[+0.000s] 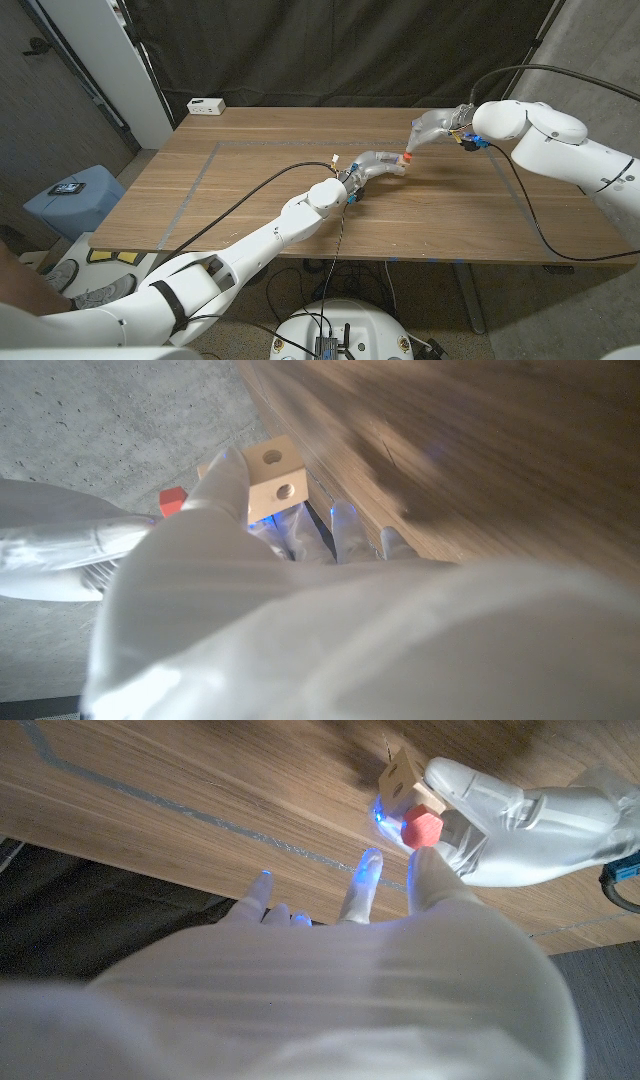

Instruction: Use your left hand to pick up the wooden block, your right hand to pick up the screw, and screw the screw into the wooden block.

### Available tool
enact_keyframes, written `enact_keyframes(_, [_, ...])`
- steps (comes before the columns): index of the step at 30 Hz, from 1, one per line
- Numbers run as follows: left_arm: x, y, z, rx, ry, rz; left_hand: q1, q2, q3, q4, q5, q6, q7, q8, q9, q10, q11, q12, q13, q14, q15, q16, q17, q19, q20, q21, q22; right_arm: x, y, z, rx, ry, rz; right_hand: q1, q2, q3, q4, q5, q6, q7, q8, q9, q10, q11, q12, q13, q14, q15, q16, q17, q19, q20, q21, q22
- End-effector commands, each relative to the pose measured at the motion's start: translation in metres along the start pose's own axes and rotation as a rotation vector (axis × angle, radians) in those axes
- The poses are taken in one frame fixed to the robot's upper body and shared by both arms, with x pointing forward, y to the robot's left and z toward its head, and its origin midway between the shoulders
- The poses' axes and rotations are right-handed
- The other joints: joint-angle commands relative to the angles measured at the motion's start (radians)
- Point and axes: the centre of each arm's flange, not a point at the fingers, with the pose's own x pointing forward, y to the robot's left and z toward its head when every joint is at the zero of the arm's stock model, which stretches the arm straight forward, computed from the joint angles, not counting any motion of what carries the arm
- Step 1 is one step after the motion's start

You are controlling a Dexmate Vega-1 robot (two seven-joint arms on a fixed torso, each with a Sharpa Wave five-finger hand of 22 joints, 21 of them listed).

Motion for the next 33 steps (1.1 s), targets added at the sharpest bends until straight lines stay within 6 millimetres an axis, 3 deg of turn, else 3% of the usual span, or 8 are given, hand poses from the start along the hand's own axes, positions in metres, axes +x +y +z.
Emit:
enact_keyframes(1, [0.0000, 0.0011, -0.0008, -0.011, 0.002, 0.003, 0.008, 0.002, 0.007, 0.007, 0.001, 0.000, 0.004, -0.002, 0.004, 0.010, -0.002, 0.008, 0.004, -0.001, -0.069, -0.003, 0.001, 0.000, 0.000, 0.005, 0.004, -0.0079, -0.0046, 0.0042, -0.002, -0.008, -0.024, -0.011, 0.002, -0.003, 0.003, -0.002, -0.011, 0.001, -0.006, 0.000, -0.006, 0.001, -0.003, 0.003, -0.001, 0.008, -0.001, 0.004, 0.010, 0.002, 0.000, 0.004])
enact_keyframes(15, [0.0002, 0.0028, -0.0010, -0.052, 0.004, 0.011, 0.004, -0.001, 0.008, 0.013, -0.002, -0.005, 0.002, -0.005, 0.004, 0.007, -0.002, 0.007, 0.005, -0.002, -0.070, -0.002, 0.002, -0.001, 0.000, 0.005, 0.004, -0.0123, -0.0048, 0.0052, -0.018, -0.005, -0.023, -0.017, 0.003, -0.005, -0.003, 0.001, -0.079, -0.001, -0.039, -0.014, -0.024, 0.004, -0.015, 0.003, -0.004, 0.012, -0.008, 0.002, 0.008, 0.007, -0.003, 0.004])
enact_keyframes(33, [0.0027, 0.0028, -0.0017, -0.057, 0.010, 0.003, -0.004, -0.002, 0.009, 0.020, -0.005, -0.016, 0.002, -0.009, 0.005, 0.004, -0.002, 0.005, 0.006, -0.002, -0.065, -0.001, 0.003, -0.001, 0.001, 0.005, 0.004, -0.0148, 0.0016, 0.0084, -0.062, 0.001, 0.015, 0.012, -0.023, 0.012, -0.036, -0.001, -0.225, -0.031, -0.122, -0.048, -0.093, -0.010, -0.032, 0.004, -0.035, 0.017, -0.027, -0.003, -0.008, 0.022, -0.007, 0.004])
